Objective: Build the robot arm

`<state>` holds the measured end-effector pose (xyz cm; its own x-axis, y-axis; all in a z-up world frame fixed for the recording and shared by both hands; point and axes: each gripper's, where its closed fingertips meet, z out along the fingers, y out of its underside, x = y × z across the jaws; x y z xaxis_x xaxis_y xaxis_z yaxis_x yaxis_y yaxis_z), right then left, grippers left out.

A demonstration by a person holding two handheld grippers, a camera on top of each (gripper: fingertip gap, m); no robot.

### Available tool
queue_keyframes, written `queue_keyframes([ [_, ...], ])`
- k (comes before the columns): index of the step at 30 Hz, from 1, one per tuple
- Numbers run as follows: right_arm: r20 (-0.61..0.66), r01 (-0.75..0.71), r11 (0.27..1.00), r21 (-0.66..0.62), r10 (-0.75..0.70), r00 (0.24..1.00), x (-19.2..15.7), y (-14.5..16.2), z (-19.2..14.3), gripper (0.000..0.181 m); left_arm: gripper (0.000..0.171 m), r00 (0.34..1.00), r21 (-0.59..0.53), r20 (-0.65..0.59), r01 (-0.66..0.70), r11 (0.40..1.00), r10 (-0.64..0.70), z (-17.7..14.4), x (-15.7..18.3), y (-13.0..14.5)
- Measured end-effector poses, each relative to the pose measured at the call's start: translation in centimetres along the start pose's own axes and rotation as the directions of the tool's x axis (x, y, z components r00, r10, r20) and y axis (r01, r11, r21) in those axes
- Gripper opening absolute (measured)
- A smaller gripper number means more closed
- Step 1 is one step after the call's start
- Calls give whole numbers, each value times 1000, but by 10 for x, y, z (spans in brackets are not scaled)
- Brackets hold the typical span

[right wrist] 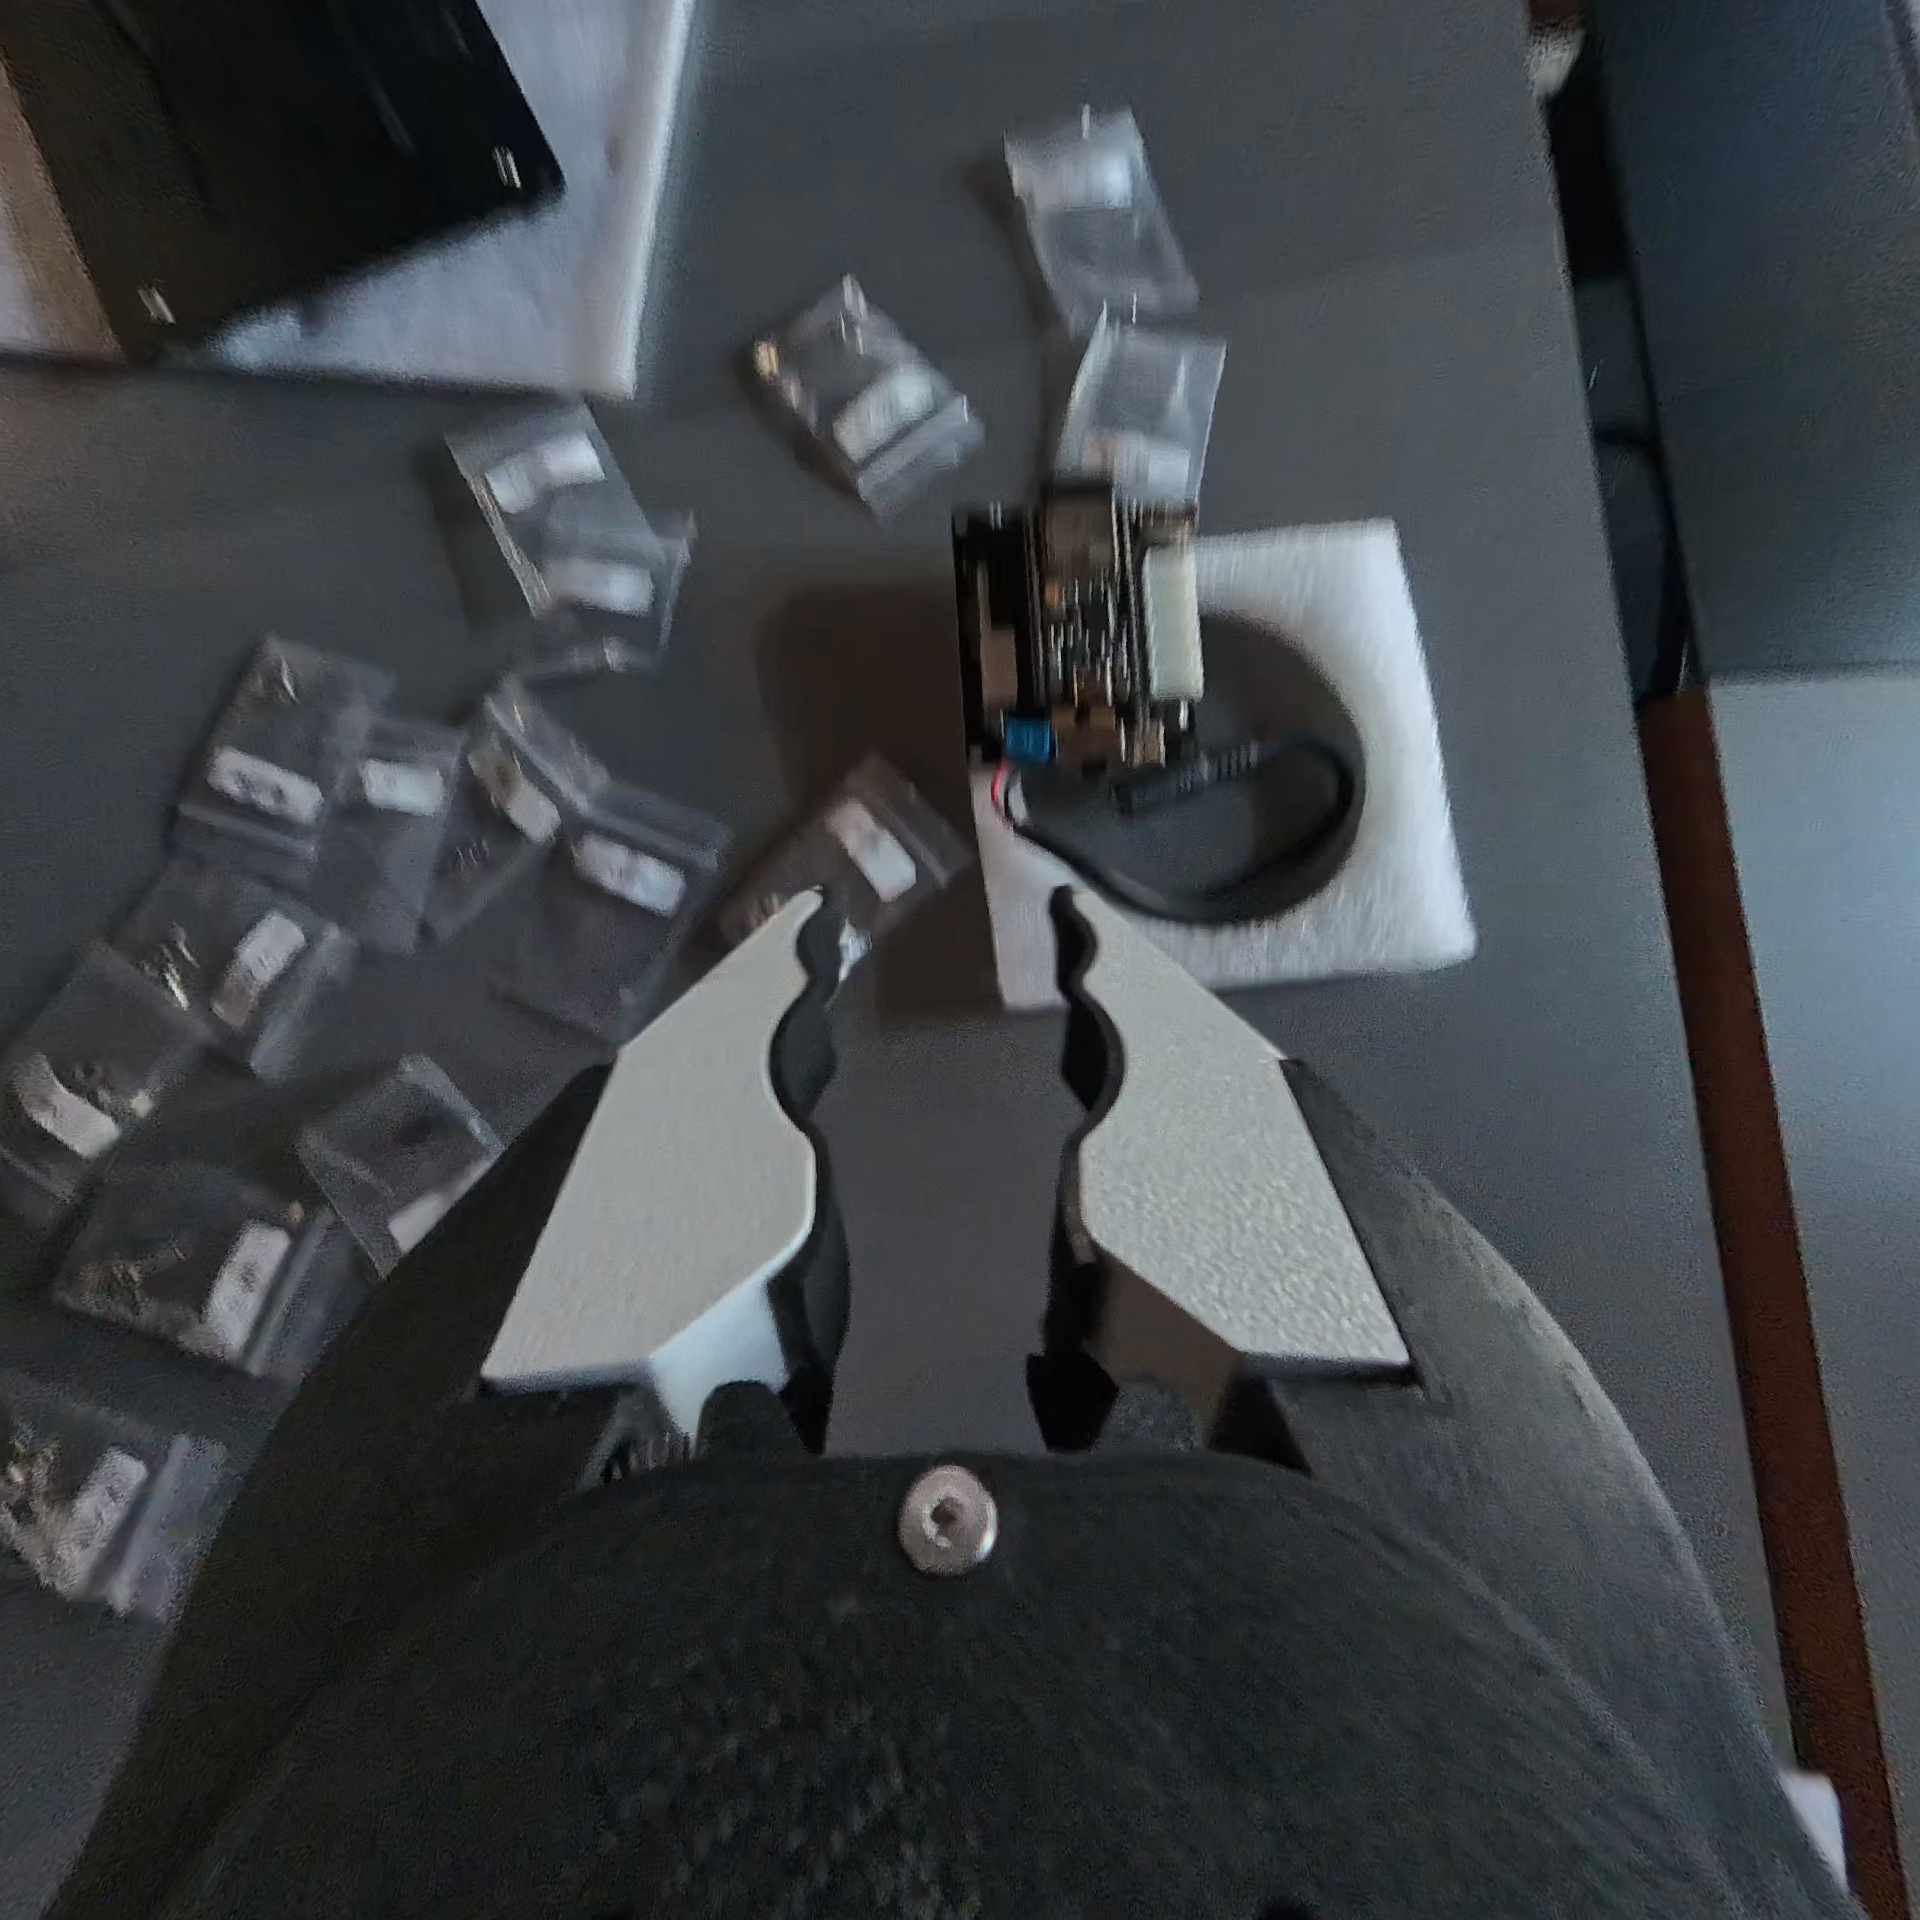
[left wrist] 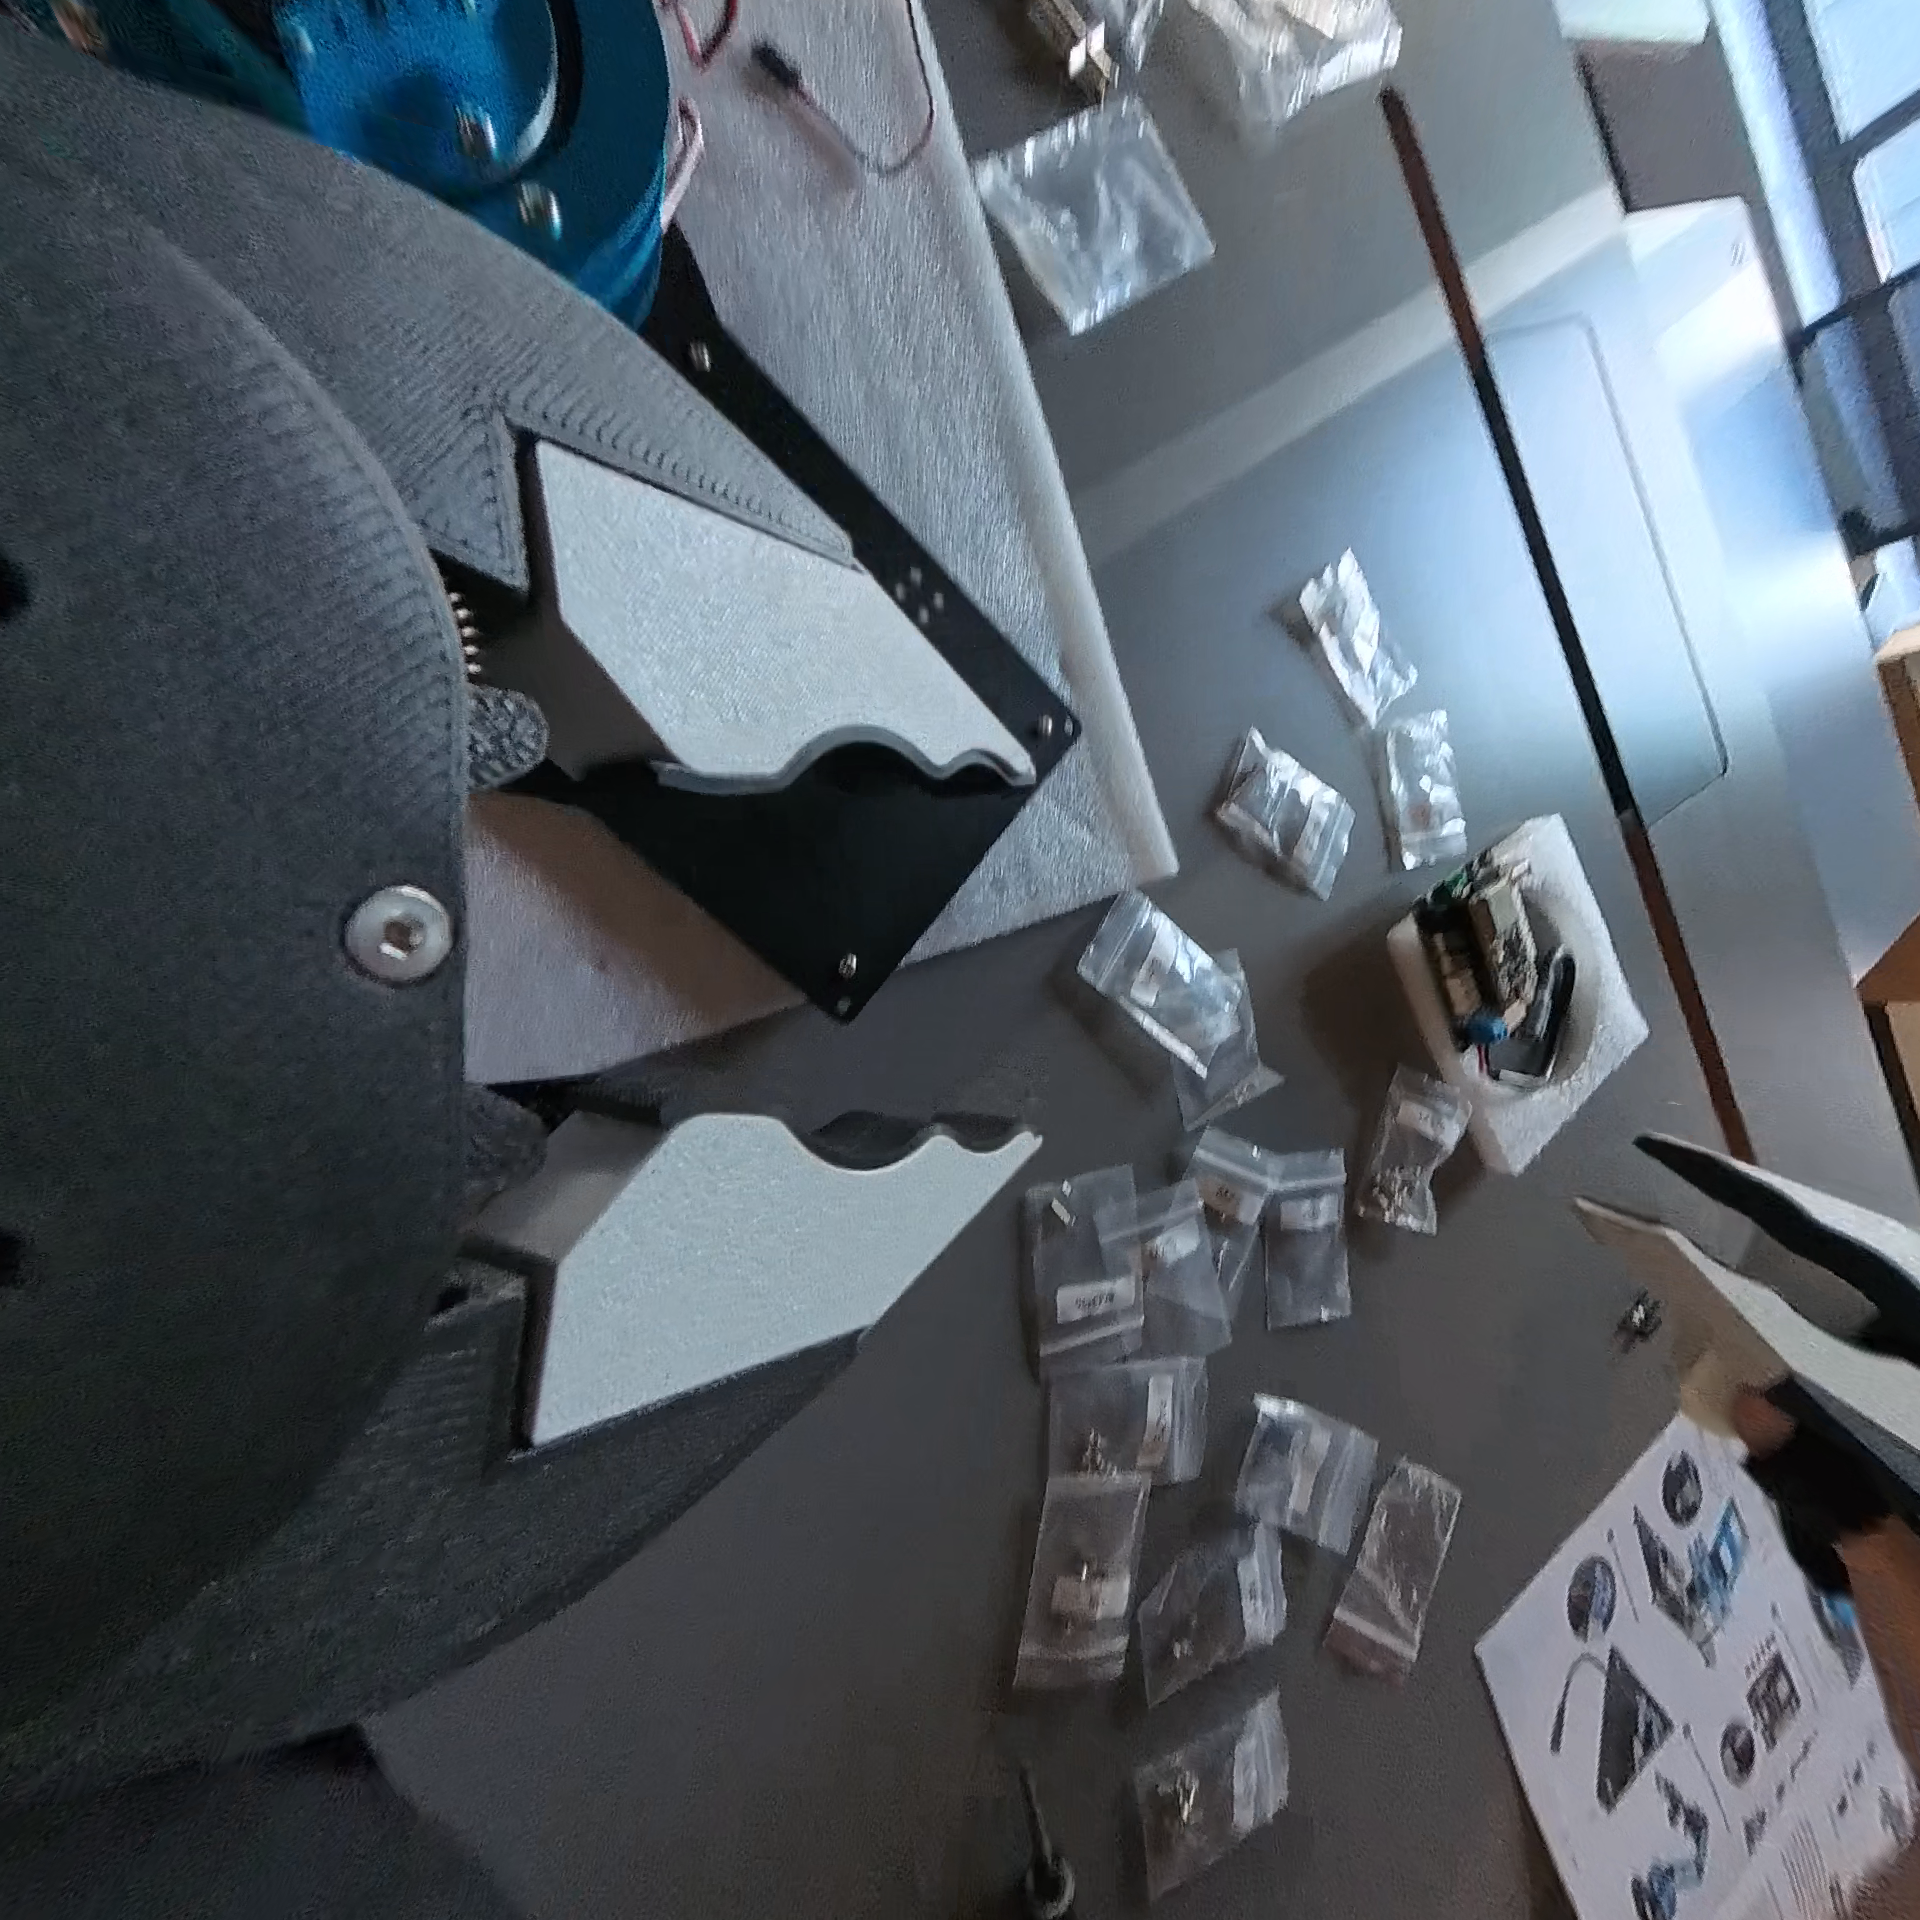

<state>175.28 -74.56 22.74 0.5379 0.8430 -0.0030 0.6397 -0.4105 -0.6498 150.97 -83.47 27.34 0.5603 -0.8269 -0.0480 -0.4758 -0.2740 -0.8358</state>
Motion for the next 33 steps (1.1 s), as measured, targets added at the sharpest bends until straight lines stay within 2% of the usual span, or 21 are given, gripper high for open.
queue_keyframes([
  [1, -5, -1, 1000, -26, 0, 1000, 2, 15, -1, 29, 53, 999, 0, -35, 4, 1000, -4, 1, 9, 2],
  [3, 4, -49, 998, -49, 49, 999, 6, 38, 1, 25, 42, 995, -21, -100, -10, 1000, 8, 7, 28, 10],
  [5, 76, -80, 995, -54, 84, 994, -4, 48, -1, 8, 26, 984, -96, -170, -74, 993, 57, 17, 50, 26],
  [6, 73, -79, 994, -77, 85, 994, -4, 55, -3, 4, 24, 978, -147, -191, -115, 982, 86, 23, 58, 36],
  [8, 62, -57, 987, -153, 67, 996, -4, 69, -8, 2, 20, 964, -240, -219, -202, 950, 150, 33, 70, 54],
  [10, 64, -50, 972, -231, 67, 996, -5, 83, -10, 2, 4, 947, -298, -253, -272, 915, 198, 38, 80, 64],
  [13, 47, -12, 936, -353, 30, 998, -3, 101, -8, 1, 6, 928, -409, -280, -346, 845, 245, 43, 84, 79],
  [15, 47, 7, 932, -362, 11, 999, -6, 100, -8, 0, 8, 914, -464, -282, -395, 793, 291, 46, 81, 88],
  [16, 38, 11, 930, -368, 3, 999, -6, 100, -8, 0, 0, 906, -465, -292, -413, 783, 305, 47, 83, 89],
  [23, 6, 60, 908, -414, -63, 998, -7, 99, -7, 0, 0, 884, -466, -296, -465, 753, 363, 50, 84, 88],
  [27, 26, 27, 937, -349, -19, 999, -12, 89, -8, 0, 0, 909, -434, -314, -395, 810, 275, 48, 89, 78],
  [33, 38, 21, 929, -370, -8, 999, -14, 97, -5, 0, 0, 908, -480, -341, -391, 786, 243, 48, 93, 88],
])
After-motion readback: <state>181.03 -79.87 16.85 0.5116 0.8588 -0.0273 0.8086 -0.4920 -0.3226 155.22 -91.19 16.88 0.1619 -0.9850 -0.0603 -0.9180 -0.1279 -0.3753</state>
